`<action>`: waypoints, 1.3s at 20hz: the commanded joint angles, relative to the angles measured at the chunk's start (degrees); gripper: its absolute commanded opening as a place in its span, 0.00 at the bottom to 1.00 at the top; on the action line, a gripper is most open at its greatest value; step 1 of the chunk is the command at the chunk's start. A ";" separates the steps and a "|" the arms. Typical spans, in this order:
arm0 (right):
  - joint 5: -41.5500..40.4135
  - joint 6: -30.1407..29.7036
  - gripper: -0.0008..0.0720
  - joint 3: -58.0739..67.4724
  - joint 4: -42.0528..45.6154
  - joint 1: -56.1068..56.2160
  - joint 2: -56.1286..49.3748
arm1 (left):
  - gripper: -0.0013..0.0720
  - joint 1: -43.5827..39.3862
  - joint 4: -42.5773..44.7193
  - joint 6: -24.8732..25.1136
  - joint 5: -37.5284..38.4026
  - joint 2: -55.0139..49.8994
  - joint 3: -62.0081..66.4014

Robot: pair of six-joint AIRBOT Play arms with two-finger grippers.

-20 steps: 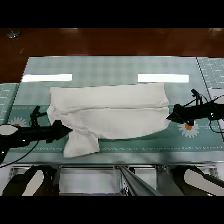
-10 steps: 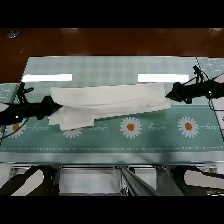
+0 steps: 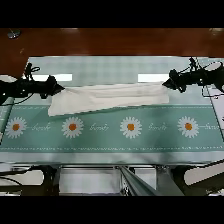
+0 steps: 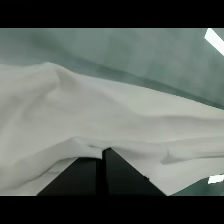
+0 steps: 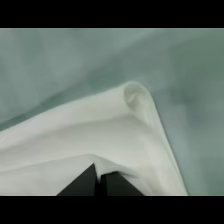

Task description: Fold the shirts.

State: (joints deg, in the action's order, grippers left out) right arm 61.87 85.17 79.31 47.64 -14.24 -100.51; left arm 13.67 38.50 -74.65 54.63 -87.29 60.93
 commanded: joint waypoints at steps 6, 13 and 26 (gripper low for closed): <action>9.01 -5.09 0.87 6.64 1.29 -4.04 -2.75 | 0.97 6.05 9.31 -3.34 16.46 -5.14 8.28; 16.31 -4.55 0.87 3.78 8.39 -9.25 -2.62 | 0.97 14.73 16.87 -4.26 8.17 12.15 -5.14; 16.68 -6.05 0.05 5.60 5.57 0.09 -0.96 | 0.05 -13.42 4.52 2.34 2.40 24.52 -16.06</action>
State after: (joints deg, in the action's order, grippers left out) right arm 77.19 79.29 84.29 50.39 -14.26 -105.21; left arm 6.09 45.32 -73.89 58.70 -62.98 44.97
